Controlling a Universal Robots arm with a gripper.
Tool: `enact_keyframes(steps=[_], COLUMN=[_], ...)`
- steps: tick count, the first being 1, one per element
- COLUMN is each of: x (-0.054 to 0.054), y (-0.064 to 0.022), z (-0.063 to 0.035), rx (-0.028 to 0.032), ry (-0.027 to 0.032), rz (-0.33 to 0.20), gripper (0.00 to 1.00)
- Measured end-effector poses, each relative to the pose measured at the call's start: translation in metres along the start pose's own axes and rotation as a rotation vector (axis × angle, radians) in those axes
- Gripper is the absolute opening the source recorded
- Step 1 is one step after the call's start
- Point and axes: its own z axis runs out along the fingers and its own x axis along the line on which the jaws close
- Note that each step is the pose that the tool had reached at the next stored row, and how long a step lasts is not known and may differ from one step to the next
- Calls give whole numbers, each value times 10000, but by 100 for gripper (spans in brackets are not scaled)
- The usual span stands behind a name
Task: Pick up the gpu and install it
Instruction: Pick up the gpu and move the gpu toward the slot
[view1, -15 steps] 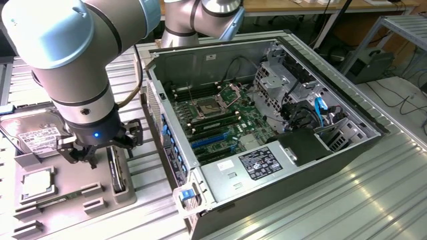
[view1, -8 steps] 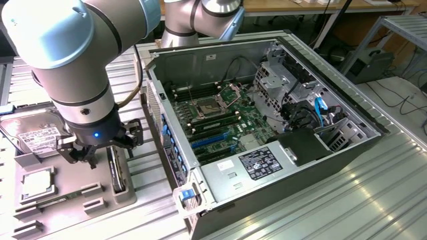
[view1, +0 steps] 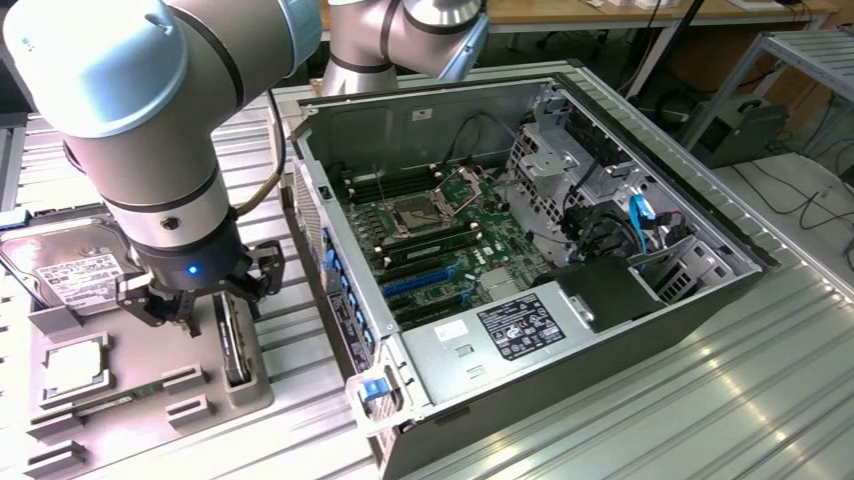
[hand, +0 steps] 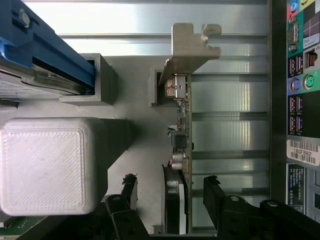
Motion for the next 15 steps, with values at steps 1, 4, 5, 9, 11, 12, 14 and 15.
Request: enact_keyframes(steps=[1, 4, 5, 9, 11, 12, 14, 15], x=[0, 0, 0, 0, 0, 0, 0, 0], y=[0, 0, 0, 0, 0, 0, 0, 0], z=[0, 0, 0, 0, 0, 0, 0, 0], rx=[0, 0, 0, 0, 0, 0, 0, 0], ry=[0, 0, 0, 0, 0, 0, 0, 0], rz=[0, 0, 0, 0, 0, 0, 0, 0], gripper=[65, 63, 56, 44, 38, 38, 38, 38])
